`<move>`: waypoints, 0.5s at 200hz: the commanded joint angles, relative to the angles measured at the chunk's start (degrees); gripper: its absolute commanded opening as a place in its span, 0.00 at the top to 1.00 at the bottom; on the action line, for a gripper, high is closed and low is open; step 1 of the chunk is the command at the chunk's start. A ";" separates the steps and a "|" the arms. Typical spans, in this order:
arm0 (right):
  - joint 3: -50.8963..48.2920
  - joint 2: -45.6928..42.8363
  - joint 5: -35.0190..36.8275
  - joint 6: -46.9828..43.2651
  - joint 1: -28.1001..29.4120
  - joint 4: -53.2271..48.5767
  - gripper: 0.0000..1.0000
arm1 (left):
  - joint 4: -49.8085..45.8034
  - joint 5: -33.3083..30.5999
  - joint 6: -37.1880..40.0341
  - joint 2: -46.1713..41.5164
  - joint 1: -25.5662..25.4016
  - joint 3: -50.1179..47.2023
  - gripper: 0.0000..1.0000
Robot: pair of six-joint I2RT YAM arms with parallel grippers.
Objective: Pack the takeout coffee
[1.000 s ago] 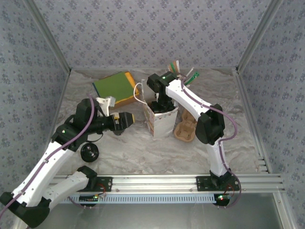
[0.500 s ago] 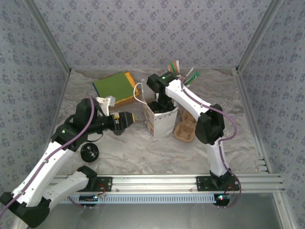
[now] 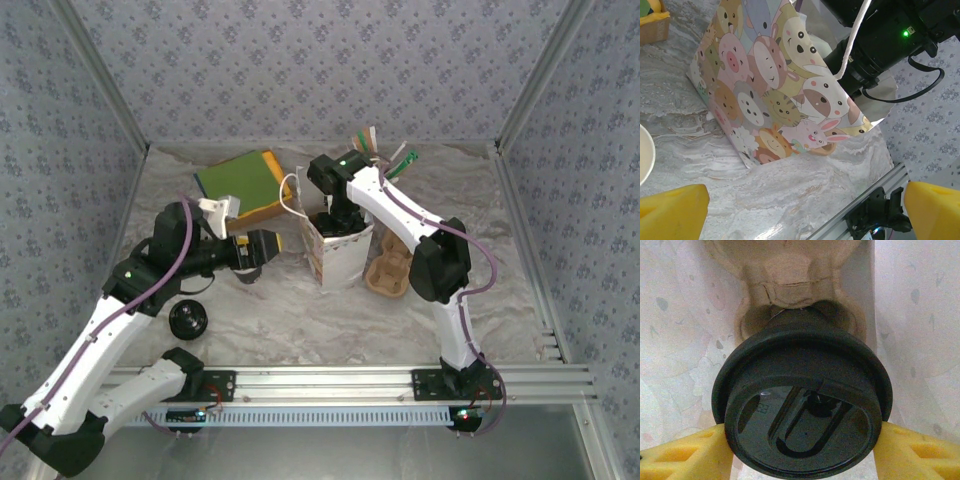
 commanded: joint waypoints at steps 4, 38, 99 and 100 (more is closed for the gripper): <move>-0.65 2.48 -1.24 -0.34 0.84 1.21 0.31 | -0.42 0.11 1.32 -0.19 -0.42 1.72 0.00; 0.19 2.15 -0.91 -0.34 0.72 0.52 0.31 | -0.43 -0.15 1.16 -0.39 -0.40 1.41 0.00; 0.44 1.95 -0.60 -0.25 0.75 0.25 0.30 | -0.47 -0.74 1.14 -0.65 -0.45 1.45 0.00; 0.44 1.95 -0.58 -0.25 0.73 0.25 0.30 | -0.47 -0.76 1.14 -0.67 -0.47 1.41 0.00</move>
